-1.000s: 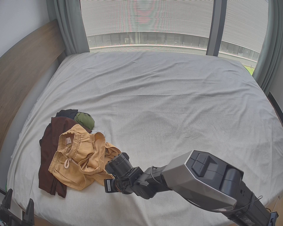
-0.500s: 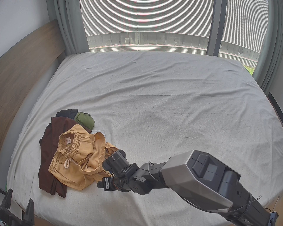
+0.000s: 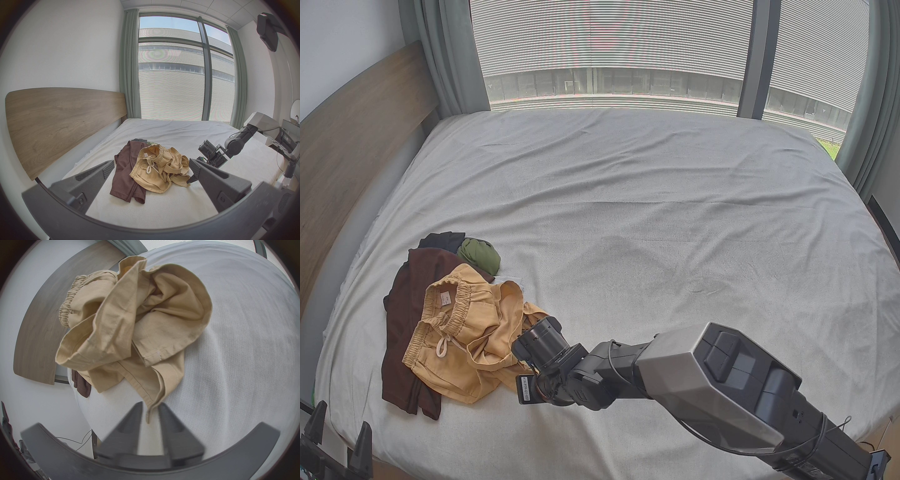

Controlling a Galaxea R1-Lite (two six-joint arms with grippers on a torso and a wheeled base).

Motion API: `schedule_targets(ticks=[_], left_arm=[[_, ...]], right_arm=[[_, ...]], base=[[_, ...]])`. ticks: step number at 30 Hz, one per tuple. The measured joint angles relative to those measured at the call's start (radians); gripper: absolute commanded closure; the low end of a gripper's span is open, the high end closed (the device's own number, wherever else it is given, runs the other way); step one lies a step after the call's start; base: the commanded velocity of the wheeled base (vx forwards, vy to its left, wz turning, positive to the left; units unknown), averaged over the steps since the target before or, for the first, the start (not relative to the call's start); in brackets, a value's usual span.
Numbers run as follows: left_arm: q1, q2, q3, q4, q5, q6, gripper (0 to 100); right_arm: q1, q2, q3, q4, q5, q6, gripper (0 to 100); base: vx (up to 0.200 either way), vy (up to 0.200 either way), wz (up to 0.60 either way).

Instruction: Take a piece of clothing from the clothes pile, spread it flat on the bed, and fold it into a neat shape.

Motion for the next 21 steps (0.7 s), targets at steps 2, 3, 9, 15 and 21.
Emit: schedule_targets(ticks=[2,3,9,15,21], left_arm=[[0.000,0.000,0.000,0.000,0.000,0.000,0],[0.000,0.000,0.000,0.000,0.000,0.000,0],[0.000,0.000,0.000,0.000,0.001,-0.001,0],[0.000,0.000,0.000,0.000,0.001,-0.001,0],[0.000,0.000,0.000,0.000,0.001,-0.001,0]], right_arm=[[0.000,0.003,-0.007,0.011,0.000,0.000,100],[0.000,0.004,-0.011,0.019,0.000,0.001,100],[0.000,0.013,-0.020,0.050,-0.001,0.037,100],[0.001,0.017,-0.022,0.084,-0.040,0.069,100],[-0.008,0.009,-0.012,0.120,-0.057,0.075,100]], base=[[0.000,0.000,0.00],[0.000,0.000,0.00],[0.000,0.000,0.00],[0.000,0.000,0.00],[0.000,0.000,0.00]])
